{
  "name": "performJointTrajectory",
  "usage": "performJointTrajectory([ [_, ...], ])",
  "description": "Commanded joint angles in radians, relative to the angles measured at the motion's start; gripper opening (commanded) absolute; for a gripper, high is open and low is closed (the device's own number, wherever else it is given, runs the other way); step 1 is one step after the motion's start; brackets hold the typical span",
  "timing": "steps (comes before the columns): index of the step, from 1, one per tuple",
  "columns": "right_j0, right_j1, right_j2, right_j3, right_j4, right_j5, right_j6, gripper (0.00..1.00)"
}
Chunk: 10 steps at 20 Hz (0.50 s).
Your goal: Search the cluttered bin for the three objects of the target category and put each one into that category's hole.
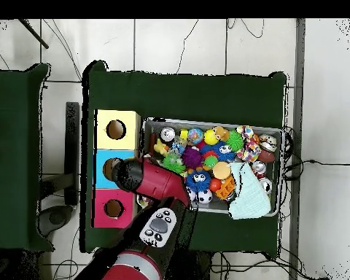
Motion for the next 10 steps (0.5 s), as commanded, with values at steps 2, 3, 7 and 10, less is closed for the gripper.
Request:
performJointTrajectory([
  [2,-0.03,0.025,0.144,0.043,0.001,0.12,0.124,1.0],
  [3,-0.03,0.017,0.147,0.05,0.001,0.124,0.123,1.0],
  [7,-0.041,0.002,0.163,0.066,0.001,0.123,0.112,1.0],
  [10,-0.052,0.01,0.174,0.064,-0.002,0.098,0.104,1.0],
])
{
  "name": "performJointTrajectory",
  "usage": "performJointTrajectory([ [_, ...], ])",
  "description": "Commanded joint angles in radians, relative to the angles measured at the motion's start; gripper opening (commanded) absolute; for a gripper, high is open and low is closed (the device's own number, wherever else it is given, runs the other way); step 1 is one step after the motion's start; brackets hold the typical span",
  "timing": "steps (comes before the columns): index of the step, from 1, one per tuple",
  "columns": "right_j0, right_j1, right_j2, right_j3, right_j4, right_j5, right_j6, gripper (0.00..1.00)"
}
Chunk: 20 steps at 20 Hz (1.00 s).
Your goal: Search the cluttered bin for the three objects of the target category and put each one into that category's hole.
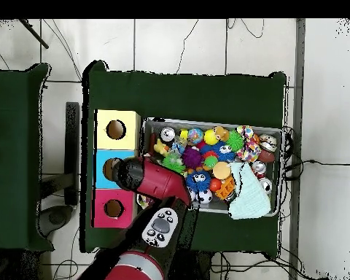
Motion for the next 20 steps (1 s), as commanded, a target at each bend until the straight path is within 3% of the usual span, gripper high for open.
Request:
performJointTrajectory([
  [1,-0.044,0.018,0.171,0.071,0.0,0.074,0.102,1.0],
  [20,-0.114,0.001,0.277,0.115,-0.022,-0.002,0.059,1.0],
])
